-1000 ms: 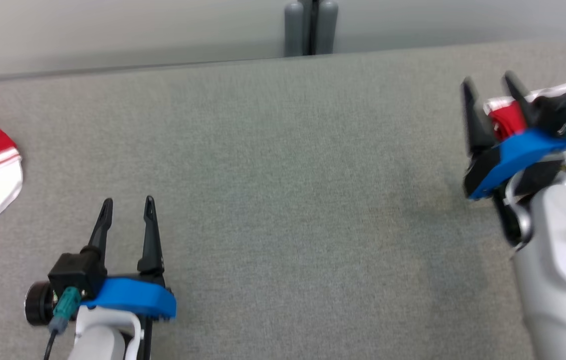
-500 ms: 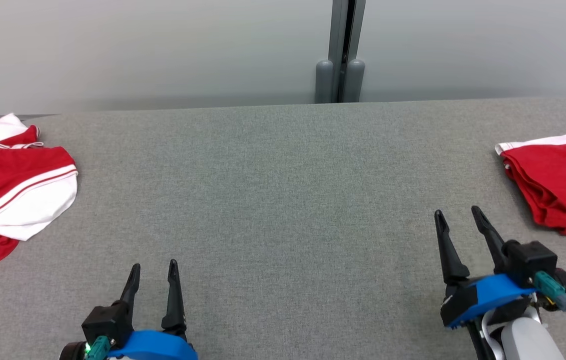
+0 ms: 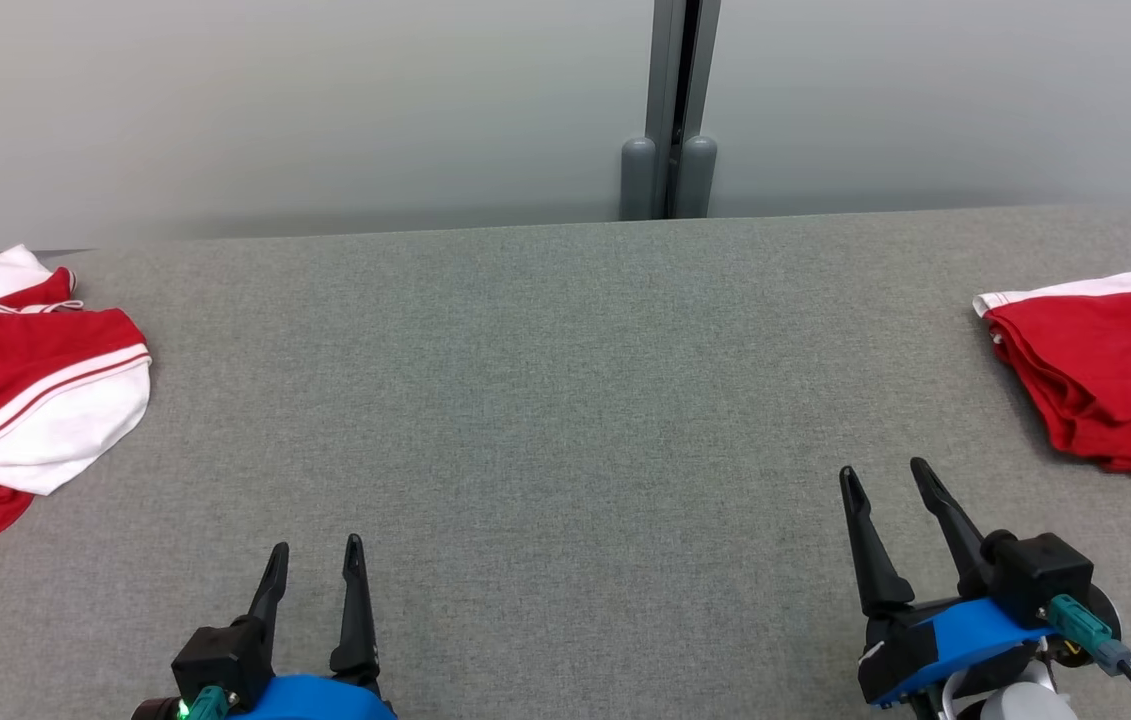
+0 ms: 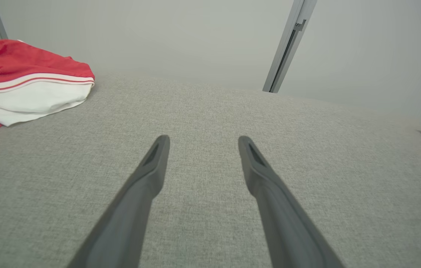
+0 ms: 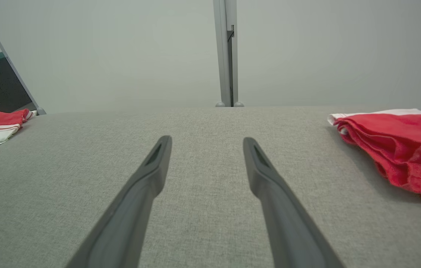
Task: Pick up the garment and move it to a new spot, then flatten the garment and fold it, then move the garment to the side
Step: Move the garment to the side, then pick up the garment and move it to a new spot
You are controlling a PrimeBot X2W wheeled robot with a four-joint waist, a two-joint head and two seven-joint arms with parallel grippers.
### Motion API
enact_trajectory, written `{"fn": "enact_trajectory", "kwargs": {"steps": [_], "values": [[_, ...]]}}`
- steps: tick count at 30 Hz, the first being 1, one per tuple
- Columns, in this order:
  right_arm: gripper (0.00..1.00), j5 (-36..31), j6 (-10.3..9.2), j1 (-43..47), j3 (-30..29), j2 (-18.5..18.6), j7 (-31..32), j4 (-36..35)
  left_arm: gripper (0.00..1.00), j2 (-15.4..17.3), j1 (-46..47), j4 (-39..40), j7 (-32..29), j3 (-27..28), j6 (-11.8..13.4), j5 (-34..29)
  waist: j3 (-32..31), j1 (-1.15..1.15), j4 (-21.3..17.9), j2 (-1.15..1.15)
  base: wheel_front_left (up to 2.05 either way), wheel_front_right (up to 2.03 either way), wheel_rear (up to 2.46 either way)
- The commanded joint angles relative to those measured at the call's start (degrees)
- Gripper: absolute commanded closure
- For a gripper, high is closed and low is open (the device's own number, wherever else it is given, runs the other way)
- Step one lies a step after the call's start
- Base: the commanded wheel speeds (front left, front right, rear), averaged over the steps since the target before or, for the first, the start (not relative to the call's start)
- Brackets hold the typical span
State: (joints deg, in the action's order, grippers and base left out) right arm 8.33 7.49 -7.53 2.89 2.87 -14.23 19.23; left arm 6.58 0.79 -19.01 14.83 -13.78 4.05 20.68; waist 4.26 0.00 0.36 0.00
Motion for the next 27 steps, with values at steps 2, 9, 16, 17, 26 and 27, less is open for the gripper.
{"fn": "enact_trajectory", "kwargs": {"steps": [2, 9, 16, 17, 26, 27], "values": [[0.0, 0.2, 0.01, 1.1, 0.0, 0.1, -0.4, -0.2, 0.0, 0.1, 0.1, 0.1, 0.3, -0.1, 0.1, 0.0, 0.0, 0.0, -0.1, 0.0, 0.0, 0.0, 0.0], [0.0, 0.2, 0.01, 1.1, -0.1, 0.0, -0.4, 0.2, 0.0, 0.3, 0.4, 0.0, 0.4, -0.3, 0.0, 0.1, 0.0, 0.0, -0.1, 0.0, 0.0, 0.0, 0.0], [0.0, 0.3, 0.01, 1.4, -0.2, 0.0, 0.2, 0.5, 0.0, 0.2, 0.6, -0.2, 0.4, -0.6, 0.0, 0.3, -0.2, 0.0, 0.5, 0.0, 0.0, 0.0, 0.0], [0.0, 0.2, 0.01, 1.6, -0.5, 0.0, 0.2, 0.5, 0.0, 0.1, 0.7, -0.3, 0.4, -0.7, 0.0, 0.2, -0.3, 0.0, 0.9, 0.0, 0.0, 0.0, 0.0], [0.0, -0.3, 0.01, 3.0, -2.2, 0.0, 0.3, -0.7, 0.0, 0.2, 0.5, -0.5, 0.4, -0.8, 0.3, 0.1, -1.9, 0.0, 10.2, 0.0, 0.0, 0.0, 0.0], [0.0, -0.1, 0.01, 3.2, -2.0, 0.0, 0.4, -0.7, 0.0, 0.3, 0.4, -0.5, 0.4, -0.7, 0.4, 0.2, -2.1, 0.0, 11.6, 0.0, 0.0, 0.0, 0.0]]}}
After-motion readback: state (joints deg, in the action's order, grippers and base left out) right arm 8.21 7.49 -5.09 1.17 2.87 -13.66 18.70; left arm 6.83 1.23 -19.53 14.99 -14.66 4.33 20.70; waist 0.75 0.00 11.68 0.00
